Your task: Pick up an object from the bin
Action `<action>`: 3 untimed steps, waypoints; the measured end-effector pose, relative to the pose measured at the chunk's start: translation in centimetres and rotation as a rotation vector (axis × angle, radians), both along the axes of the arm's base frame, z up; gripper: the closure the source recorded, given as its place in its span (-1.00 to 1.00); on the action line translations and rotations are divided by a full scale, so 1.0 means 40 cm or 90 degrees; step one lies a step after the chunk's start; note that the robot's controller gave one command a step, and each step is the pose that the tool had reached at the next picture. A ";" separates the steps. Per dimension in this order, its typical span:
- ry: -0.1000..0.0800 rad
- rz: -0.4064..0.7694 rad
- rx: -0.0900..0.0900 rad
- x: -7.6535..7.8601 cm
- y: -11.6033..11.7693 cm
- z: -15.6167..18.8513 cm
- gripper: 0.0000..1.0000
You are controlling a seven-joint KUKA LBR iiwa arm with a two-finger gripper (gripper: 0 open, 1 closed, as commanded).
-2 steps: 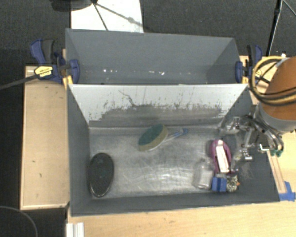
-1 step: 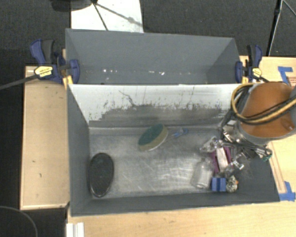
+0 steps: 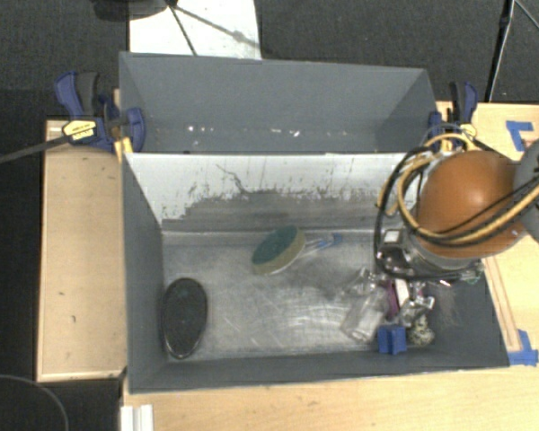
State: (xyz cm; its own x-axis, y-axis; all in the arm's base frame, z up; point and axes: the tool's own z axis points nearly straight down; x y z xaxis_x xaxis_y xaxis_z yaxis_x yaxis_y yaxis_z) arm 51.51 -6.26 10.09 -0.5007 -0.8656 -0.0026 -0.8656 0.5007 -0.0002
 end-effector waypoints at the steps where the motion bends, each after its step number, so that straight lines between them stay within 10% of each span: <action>1: -0.002 0.191 0.004 -0.047 -0.078 0.009 -1.00; 3: -0.011 0.538 0.008 -0.043 -0.098 -0.070 -1.00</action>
Offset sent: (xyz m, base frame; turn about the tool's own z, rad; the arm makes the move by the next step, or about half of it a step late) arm -0.0201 -0.0363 0.0021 -0.3025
